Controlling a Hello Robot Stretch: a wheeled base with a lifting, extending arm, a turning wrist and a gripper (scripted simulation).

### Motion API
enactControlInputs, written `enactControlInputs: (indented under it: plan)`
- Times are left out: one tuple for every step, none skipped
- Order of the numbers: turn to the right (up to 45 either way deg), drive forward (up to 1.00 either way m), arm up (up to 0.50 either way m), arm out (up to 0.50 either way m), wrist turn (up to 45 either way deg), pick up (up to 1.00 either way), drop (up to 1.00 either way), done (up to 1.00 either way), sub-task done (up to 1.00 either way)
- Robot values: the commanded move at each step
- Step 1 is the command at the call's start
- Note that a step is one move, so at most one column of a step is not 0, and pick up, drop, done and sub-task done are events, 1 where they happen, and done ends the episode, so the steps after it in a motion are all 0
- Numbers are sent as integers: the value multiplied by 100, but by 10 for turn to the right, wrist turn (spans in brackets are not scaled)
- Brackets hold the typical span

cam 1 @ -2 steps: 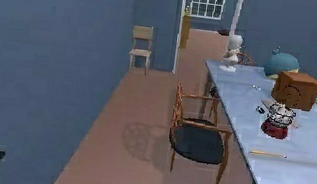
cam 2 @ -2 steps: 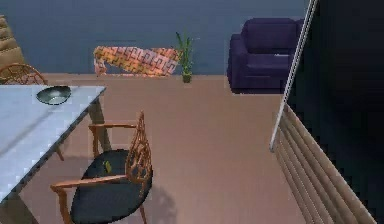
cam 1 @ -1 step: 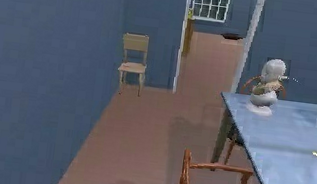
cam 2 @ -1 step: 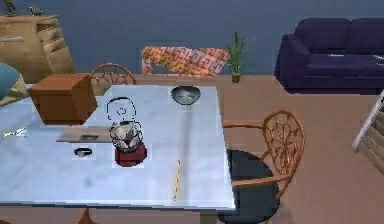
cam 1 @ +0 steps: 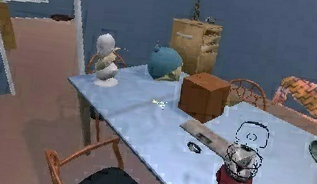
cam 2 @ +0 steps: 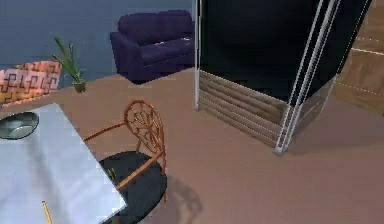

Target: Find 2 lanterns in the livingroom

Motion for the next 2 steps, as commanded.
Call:
enactControlInputs:
  plan:
    - [270, 0, 0, 0, 0, 0, 0, 0, 0]
    - [0, 0, 0, 0, 0, 0, 0, 100, 0]
